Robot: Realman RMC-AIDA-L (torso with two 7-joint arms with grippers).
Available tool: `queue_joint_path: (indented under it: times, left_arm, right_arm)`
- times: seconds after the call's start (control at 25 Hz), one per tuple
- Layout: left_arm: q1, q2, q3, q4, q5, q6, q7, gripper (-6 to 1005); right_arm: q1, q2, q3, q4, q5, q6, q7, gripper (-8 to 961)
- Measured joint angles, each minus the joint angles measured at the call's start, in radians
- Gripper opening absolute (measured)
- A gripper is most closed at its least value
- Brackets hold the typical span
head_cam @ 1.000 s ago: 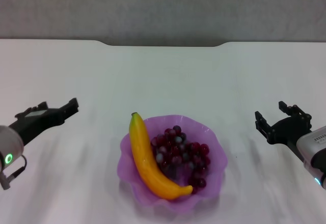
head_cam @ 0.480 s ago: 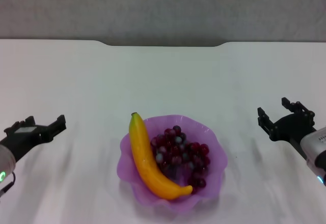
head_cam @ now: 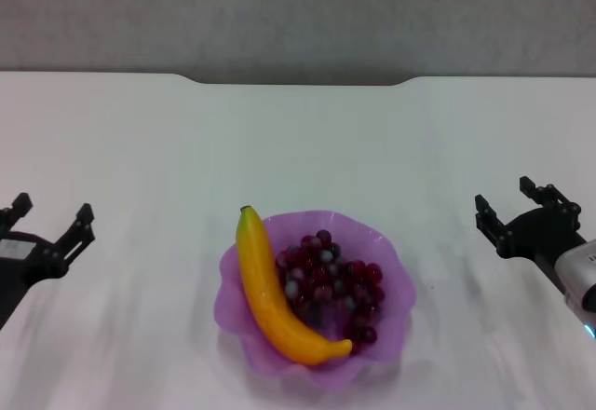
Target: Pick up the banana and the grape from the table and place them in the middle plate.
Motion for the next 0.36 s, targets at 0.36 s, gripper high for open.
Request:
queue_joint_path:
  times: [0.36]
  left_arm:
    - [-0.057, 0.000, 0.002, 0.160, -0.084, -0.063, 0.008, 876]
  right_arm:
    - [-0.029, 0.001, -0.001, 0.000, -0.001, -0.073, 0.001, 666]
